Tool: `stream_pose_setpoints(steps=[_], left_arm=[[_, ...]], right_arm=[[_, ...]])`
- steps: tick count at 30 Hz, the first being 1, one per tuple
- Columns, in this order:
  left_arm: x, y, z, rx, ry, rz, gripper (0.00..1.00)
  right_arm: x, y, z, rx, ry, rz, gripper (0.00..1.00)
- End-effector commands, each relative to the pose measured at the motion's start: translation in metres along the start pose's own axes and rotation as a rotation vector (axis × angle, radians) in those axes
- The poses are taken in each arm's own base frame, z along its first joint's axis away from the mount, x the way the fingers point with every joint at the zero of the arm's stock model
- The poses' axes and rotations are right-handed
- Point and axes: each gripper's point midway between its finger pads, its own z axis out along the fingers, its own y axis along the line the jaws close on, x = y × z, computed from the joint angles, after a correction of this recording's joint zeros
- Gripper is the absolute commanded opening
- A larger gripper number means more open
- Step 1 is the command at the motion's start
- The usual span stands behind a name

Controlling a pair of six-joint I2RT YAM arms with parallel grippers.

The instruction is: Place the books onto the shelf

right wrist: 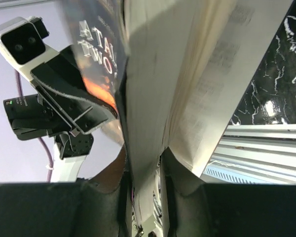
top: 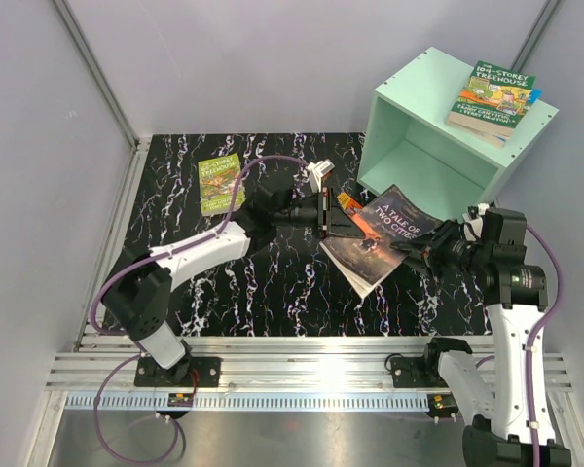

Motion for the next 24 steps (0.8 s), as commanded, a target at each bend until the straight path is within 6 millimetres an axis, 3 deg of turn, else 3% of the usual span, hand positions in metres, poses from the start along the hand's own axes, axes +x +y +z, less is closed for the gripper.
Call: stream_pose_setpoints(steps=[1,2,4,6,8,14,21,24], left_arm=[[0.011,-0.058,-0.001,0.189,0.038,0.091,0.16],[0.012,-0.059,-0.002,0.189,0.038,0.095,0.0],[0.012,-0.059,-0.006,0.153,0.019,0.106,0.0],[0.009,-0.059,-0.008,0.103,0.006,0.107,0.0],[0.0,-0.062,-0.014,0.07,-0.015,0.153,0.0],[-0.034,-0.091,-0.04,0.06,-0.082,0.165,0.0],[-0.057,-0.131,-0.049,0.129,-0.135,0.148,0.0],[-0.064,-0.152,-0.053,0.193,-0.156,0.122,0.0]], right_arm=[[0.005,0.041,-0.009,-0.192,0.025,-0.079,0.0],[0.004,0.041,-0.008,-0.191,0.022,-0.08,0.0],[0.003,0.04,-0.006,-0.182,0.023,-0.084,0.02],[-0.002,0.037,-0.006,-0.15,0.008,-0.098,0.4],[-0.005,0.041,-0.009,-0.133,-0.009,-0.119,0.96],[-0.016,0.026,-0.003,-0.028,-0.031,-0.151,1.0],[-0.023,0.031,0.006,-0.072,-0.027,-0.154,1.0],[-0.025,0.045,0.004,-0.134,-0.04,-0.177,1.0]])
